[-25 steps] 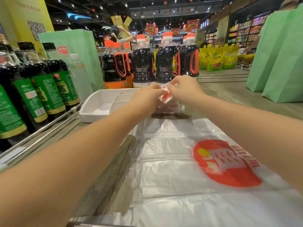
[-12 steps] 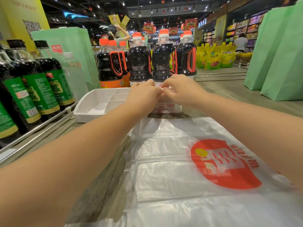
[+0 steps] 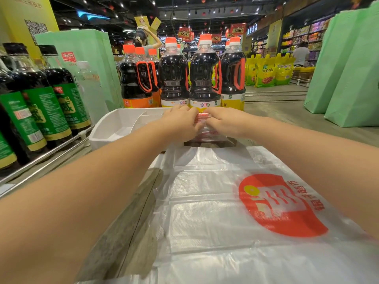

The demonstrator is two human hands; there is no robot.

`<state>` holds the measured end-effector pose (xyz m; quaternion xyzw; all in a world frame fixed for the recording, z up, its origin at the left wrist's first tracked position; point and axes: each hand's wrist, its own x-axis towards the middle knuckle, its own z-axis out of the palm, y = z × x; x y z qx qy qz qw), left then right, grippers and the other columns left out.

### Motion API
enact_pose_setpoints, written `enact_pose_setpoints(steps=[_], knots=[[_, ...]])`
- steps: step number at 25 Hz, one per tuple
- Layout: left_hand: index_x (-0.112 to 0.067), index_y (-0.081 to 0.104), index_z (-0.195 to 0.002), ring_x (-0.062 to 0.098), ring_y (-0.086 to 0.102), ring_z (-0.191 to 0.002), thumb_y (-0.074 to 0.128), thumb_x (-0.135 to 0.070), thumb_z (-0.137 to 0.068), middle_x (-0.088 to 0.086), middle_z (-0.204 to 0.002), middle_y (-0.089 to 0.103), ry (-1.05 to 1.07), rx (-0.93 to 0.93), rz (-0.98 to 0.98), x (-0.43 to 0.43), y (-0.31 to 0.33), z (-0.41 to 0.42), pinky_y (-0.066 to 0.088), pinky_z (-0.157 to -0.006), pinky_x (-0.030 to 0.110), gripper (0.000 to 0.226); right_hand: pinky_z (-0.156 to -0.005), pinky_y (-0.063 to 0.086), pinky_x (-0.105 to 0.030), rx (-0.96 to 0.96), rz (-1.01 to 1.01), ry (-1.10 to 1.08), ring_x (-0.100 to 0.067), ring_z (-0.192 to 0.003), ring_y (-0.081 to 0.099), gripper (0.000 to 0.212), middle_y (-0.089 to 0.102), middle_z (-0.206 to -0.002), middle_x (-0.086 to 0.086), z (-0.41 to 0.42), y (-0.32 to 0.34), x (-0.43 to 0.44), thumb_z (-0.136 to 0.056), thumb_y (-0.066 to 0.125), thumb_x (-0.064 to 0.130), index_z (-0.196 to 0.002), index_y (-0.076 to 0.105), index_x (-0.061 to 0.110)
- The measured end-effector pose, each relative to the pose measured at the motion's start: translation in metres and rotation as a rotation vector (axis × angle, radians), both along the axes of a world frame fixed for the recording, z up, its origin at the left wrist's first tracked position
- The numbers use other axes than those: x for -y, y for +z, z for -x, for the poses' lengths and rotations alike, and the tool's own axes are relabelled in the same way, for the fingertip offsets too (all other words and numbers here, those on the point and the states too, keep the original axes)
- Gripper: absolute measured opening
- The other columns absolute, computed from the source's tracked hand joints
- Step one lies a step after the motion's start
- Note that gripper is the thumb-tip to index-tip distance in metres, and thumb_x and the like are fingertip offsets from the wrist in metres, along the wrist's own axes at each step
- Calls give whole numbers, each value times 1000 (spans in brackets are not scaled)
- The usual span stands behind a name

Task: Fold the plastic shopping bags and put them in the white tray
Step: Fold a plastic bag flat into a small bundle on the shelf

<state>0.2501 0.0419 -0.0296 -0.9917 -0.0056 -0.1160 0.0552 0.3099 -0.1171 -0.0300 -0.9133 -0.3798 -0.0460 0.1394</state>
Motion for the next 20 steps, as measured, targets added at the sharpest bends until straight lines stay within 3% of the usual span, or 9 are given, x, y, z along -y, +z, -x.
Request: enact_pose_setpoints(steps=[2,7,12,15,20], knots=[[-14,49,-127,33,41,-128,36,-50,-102,12,-134,53,5,5,-38,2,2,3,33,-105,47,46,-88,42,-36,-51,-55,-18,-23,-110,53,35,58,-125,-7,2,3,2,-103,36,28,-133,49,18],[-16,41,-144,31,33,-137,29,-49,-104,9,-146,45,2,66,-15,4,-6,7,23,-114,47,53,-111,36,-48,14,-36,-42,-28,-135,41,51,43,-148,-9,5,-1,-2,-101,35,35,-149,37,18],[-18,36,-150,29,31,-140,41,-53,-100,6,-152,39,-28,111,77,-2,1,11,23,-115,46,61,-109,37,-40,83,-108,-56,-23,-134,43,61,41,-151,-4,12,12,2,-94,49,35,-152,34,23],[-20,35,-150,27,33,-138,47,-51,-97,4,-151,41,-45,120,104,-3,4,12,25,-114,45,63,-109,39,-42,74,-84,-34,-22,-134,44,67,39,-153,-1,12,16,7,-90,51,37,-153,32,27],[-18,26,-155,28,25,-145,51,-44,-95,5,-159,30,-45,107,138,-1,14,21,22,-117,48,70,-117,31,-39,75,-27,-20,-18,-145,32,72,31,-160,4,18,26,16,-89,52,36,-156,26,29]])
